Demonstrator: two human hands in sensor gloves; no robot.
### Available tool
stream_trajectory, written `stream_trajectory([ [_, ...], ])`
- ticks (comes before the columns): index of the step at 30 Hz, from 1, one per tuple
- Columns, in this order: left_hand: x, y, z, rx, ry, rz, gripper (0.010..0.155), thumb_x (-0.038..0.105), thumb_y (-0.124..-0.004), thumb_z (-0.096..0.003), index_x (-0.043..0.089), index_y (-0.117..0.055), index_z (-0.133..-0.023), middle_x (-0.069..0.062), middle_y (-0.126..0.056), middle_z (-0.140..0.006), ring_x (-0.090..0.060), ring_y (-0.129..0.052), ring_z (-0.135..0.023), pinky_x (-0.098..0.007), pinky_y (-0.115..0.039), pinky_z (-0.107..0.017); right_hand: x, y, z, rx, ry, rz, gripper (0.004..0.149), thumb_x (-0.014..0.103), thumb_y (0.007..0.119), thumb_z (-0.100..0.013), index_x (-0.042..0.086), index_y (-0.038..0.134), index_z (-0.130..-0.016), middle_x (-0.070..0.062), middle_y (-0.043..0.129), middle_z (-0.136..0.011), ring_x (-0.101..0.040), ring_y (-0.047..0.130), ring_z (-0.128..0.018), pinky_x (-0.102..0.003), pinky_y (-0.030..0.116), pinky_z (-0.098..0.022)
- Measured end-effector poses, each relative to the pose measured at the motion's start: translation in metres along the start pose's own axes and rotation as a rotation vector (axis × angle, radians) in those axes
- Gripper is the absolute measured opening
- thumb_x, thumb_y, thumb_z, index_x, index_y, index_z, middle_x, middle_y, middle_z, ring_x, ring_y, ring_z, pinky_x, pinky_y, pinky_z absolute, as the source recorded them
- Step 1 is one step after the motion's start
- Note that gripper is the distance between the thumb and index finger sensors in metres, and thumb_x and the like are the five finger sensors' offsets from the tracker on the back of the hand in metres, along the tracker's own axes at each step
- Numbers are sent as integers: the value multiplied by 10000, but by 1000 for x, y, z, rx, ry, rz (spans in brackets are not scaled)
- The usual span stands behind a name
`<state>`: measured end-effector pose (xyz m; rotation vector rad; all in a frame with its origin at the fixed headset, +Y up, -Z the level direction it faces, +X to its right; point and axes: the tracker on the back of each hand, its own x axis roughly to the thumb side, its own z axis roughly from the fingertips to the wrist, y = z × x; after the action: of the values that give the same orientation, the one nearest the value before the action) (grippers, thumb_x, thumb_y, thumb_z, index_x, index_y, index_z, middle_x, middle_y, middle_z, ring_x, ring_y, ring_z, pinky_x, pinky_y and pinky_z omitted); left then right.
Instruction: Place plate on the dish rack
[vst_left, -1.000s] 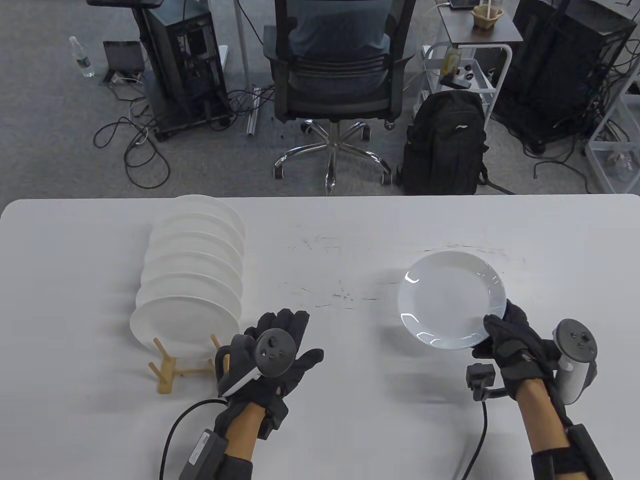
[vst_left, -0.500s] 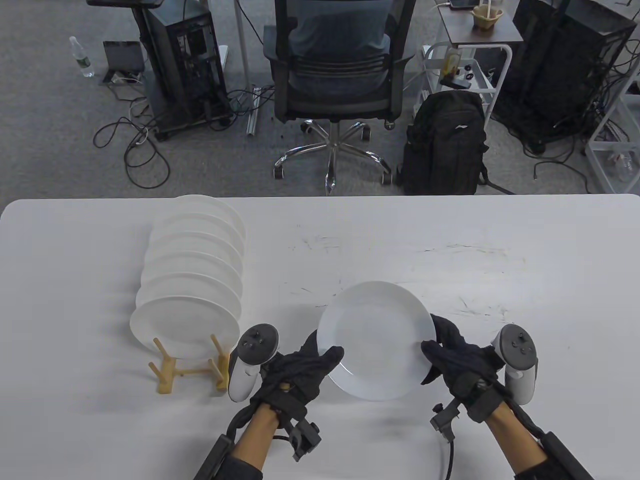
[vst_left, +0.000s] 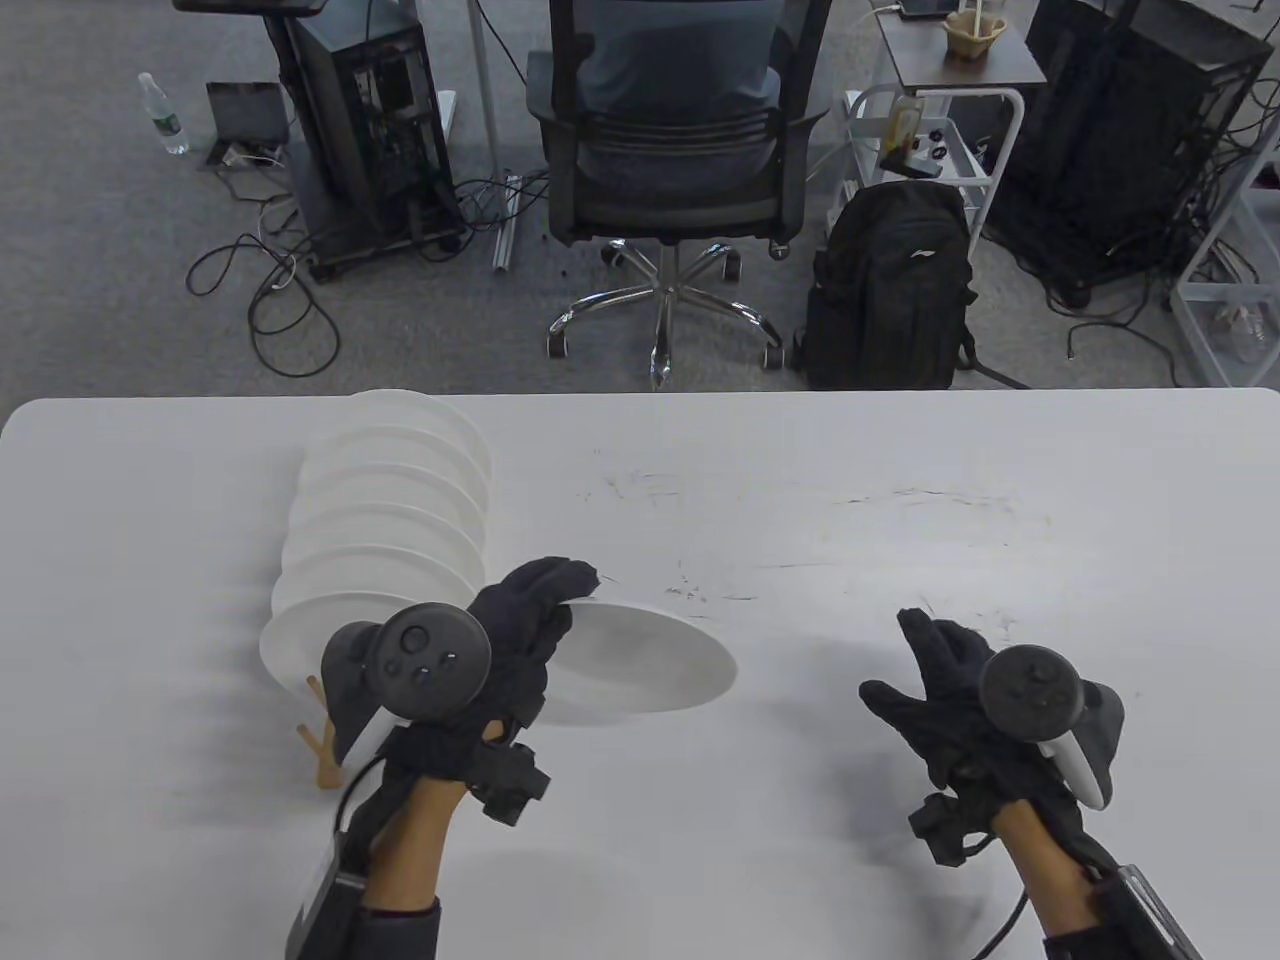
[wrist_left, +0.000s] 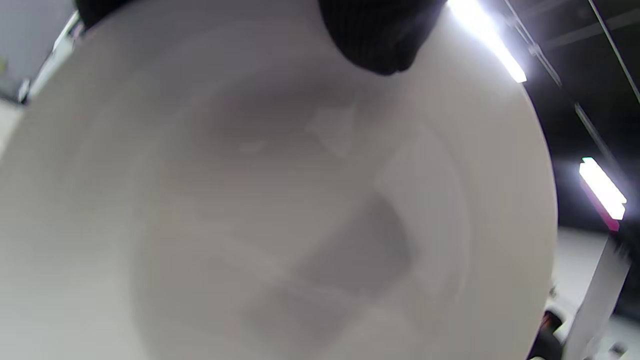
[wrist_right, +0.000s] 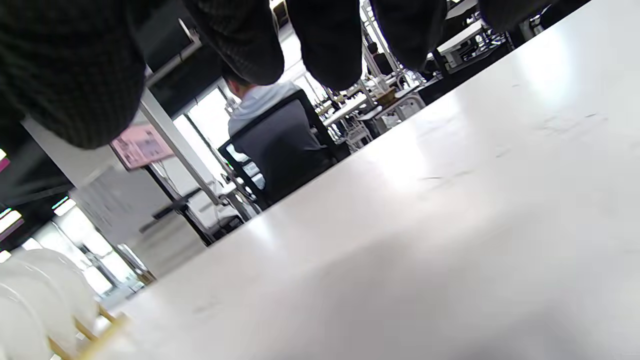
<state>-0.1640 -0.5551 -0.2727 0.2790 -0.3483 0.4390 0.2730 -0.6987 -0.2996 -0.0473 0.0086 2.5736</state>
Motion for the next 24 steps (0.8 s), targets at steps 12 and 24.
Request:
stream_trajectory([
  [12, -56, 30, 28, -35, 172, -479, 461, 257, -737, -490, 330, -835, -935, -60, -886, -981, -414, -953, -839, -613, -772, -610, -7, 11, -8, 102, 70, 108, 817, 521, 806, -447, 193, 448, -1104, -174, 335, -1185, -582, 260, -1049, -799, 248, -682],
  [24, -116, -16, 42, -193, 315, -460, 461, 241, -757, -489, 330, -846, -933, -65, -858, -1013, -424, -921, -880, -610, -747, -633, -6, 25, -13, 179, 95, 169, 810, 499, 803, -454, 198, 431, -1107, -172, 277, -1191, -584, 165, -1042, -802, 152, -667],
])
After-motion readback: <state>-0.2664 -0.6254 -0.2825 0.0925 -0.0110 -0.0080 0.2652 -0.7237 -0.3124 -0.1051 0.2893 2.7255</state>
